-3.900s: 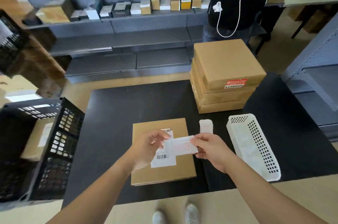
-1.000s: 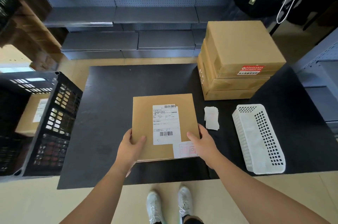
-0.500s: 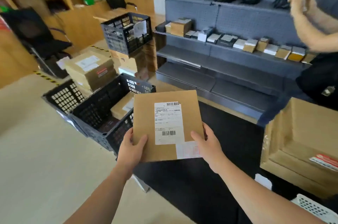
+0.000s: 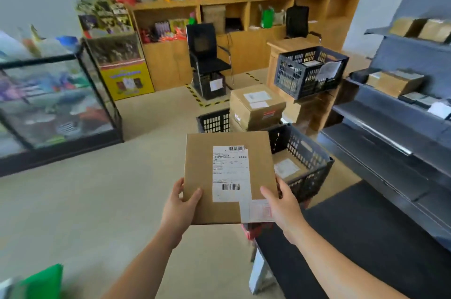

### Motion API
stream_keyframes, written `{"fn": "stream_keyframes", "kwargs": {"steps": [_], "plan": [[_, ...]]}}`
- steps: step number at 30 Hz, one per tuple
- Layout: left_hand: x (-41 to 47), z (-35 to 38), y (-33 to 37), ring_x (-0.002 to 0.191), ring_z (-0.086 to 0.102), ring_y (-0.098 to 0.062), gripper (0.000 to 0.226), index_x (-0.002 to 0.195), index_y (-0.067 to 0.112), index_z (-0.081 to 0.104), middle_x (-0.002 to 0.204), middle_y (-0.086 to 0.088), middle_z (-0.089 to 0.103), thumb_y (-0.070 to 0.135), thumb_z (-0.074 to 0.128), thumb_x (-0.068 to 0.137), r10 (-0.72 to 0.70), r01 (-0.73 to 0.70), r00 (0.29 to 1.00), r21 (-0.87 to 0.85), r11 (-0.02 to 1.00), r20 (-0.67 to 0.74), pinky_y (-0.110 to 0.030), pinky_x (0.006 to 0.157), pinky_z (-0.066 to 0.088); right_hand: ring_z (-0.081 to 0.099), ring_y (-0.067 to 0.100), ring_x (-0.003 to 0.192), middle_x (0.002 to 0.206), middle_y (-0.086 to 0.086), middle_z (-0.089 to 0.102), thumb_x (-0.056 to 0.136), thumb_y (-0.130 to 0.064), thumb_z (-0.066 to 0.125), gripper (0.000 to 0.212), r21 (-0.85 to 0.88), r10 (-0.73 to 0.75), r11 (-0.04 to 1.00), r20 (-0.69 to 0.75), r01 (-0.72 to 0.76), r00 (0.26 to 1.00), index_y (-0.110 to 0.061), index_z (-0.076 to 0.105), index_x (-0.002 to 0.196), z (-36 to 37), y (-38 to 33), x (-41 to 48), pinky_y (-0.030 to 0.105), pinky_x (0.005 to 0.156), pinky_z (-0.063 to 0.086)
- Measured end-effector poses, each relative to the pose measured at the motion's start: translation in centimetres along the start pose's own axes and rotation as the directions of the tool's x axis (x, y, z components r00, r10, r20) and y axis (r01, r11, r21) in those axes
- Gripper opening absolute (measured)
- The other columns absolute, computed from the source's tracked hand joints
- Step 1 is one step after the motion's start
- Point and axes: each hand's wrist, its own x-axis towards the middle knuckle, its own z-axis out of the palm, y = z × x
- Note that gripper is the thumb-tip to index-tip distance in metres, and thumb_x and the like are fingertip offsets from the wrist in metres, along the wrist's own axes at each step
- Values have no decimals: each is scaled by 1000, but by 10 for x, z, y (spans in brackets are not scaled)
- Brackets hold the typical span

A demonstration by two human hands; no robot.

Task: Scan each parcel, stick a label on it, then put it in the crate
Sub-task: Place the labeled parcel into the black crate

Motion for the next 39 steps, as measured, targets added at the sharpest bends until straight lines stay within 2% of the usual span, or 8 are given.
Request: {"fn": "stream_keyframes", "kwargs": {"steps": [10,15,19,23,26,30,33,39], "plan": [[122,-34,34,103,65,-9,64,149,33,36,128,16,53,38,68,94,-1,1,1000,57,998,5,-31,80,55,64,10,114,126,-12,67,100,-41,62,44,3,32,999,6,-32,999,-43,48,142,74,-17,110,41,97,55],[195,5,54,99,62,-3,54,141,37,40,116,22,50,34,67,95,8,-17,996,96,995,93,-22,67,50,64,11,114,123,-15,67,99,-40,63,42,46,68,997,-59,-65,996,-46,48,138,62,-13,180,45,99,55],[260,74,67,99,64,-7,47,133,41,39,115,27,48,33,66,95,-26,-15,969,166,986,244,-26,70,54,64,10,115,124,-17,67,98,-40,65,43,119,159,983,-181,-139,970,-47,48,138,24,7,231,47,101,54],[312,146,73,107,65,-14,54,138,38,40,124,19,55,34,68,93,-118,-8,888,272,962,444,-42,89,59,59,-1,108,123,-19,64,101,-34,63,43,223,281,951,-336,-213,899,-42,44,138,-15,27,259,31,88,50],[341,198,79,111,63,-14,66,147,31,37,130,12,57,36,70,90,-148,-84,828,381,921,540,-41,96,55,62,4,109,122,-18,66,99,-34,65,51,264,355,927,-384,-266,852,-33,46,146,-42,43,275,33,91,51],[373,262,90,108,59,-18,66,143,13,33,132,-3,55,27,71,92,-206,-146,782,494,857,588,-32,88,48,64,9,108,118,-13,69,93,-28,72,56,319,434,895,-453,-313,779,-29,47,143,-60,53,289,28,79,52],[400,304,92,102,63,-19,54,133,14,42,123,-5,62,28,72,90,-249,-203,718,537,819,650,-41,90,54,63,13,103,111,-9,66,89,-21,76,55,359,502,864,-544,-354,673,-20,47,136,-67,55,305,32,84,53],[449,369,82,100,63,-21,52,139,16,45,121,-4,63,30,67,93,-281,-354,624,584,730,729,-36,85,52,58,0,85,99,-14,63,90,-19,71,37,402,592,802,-634,-442,497,-27,51,120,-72,61,342,17,61,44]]}}
